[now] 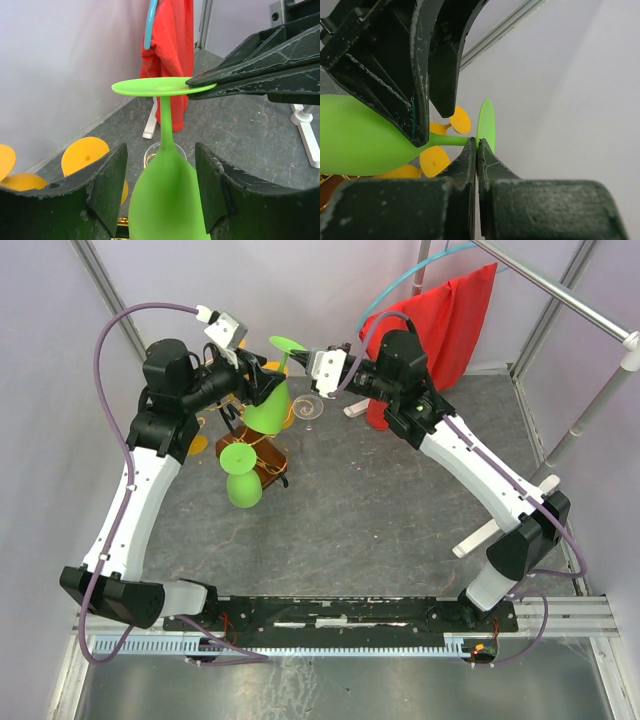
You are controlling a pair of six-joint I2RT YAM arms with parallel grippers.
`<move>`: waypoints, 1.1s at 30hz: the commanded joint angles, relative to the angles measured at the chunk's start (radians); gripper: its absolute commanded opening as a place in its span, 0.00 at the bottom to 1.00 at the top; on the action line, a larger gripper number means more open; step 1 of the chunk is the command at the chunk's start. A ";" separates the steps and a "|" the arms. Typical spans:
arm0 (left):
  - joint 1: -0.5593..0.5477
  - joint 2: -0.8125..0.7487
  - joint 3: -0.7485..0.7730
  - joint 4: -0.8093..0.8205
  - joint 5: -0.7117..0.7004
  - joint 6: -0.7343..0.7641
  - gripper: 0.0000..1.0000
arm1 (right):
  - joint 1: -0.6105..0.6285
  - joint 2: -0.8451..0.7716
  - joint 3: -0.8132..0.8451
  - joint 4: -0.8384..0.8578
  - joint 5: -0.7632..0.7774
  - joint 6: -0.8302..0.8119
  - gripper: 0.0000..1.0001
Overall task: Place the wine glass upside down on the wine glass rack
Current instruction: Turn the wine glass upside down at the wine rack.
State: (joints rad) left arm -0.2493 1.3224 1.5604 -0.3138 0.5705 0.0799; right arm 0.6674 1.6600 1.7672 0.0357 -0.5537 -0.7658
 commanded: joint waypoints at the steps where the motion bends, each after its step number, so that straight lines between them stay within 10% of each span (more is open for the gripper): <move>1: -0.002 -0.041 -0.030 0.110 0.043 -0.045 0.60 | 0.017 -0.048 -0.003 0.032 0.024 -0.027 0.01; 33: -0.005 -0.023 -0.114 0.185 0.061 -0.087 0.46 | 0.040 -0.080 -0.060 0.144 0.019 0.043 0.01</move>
State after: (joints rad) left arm -0.2497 1.3045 1.4570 -0.1848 0.6128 0.0277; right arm 0.6960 1.6245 1.7023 0.0895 -0.5163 -0.7483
